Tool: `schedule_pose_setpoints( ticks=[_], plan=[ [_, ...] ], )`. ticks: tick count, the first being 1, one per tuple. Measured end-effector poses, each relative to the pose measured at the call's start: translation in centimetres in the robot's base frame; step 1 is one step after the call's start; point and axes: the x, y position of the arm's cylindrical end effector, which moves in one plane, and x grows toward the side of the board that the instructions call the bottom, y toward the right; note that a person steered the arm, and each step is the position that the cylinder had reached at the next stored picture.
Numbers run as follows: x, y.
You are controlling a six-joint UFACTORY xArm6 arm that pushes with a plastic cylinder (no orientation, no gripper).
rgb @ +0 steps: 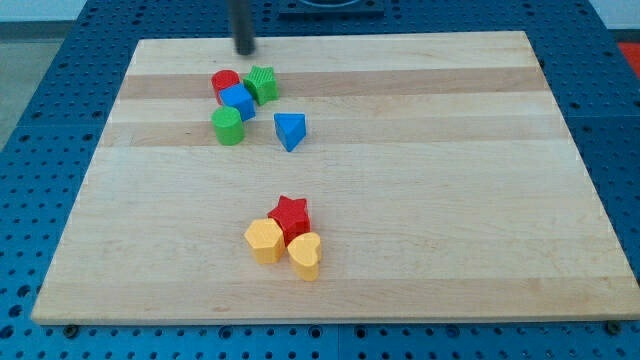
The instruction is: Place the green circle into the blue triangle
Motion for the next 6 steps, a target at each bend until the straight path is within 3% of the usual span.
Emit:
schedule_pose_setpoints(
  ticks=[1,2,4,6],
  plan=[
    [1.2,-8.0],
    [5.4,-10.1],
    [15.8,-9.8],
    [17.1,-2.6]
  ],
)
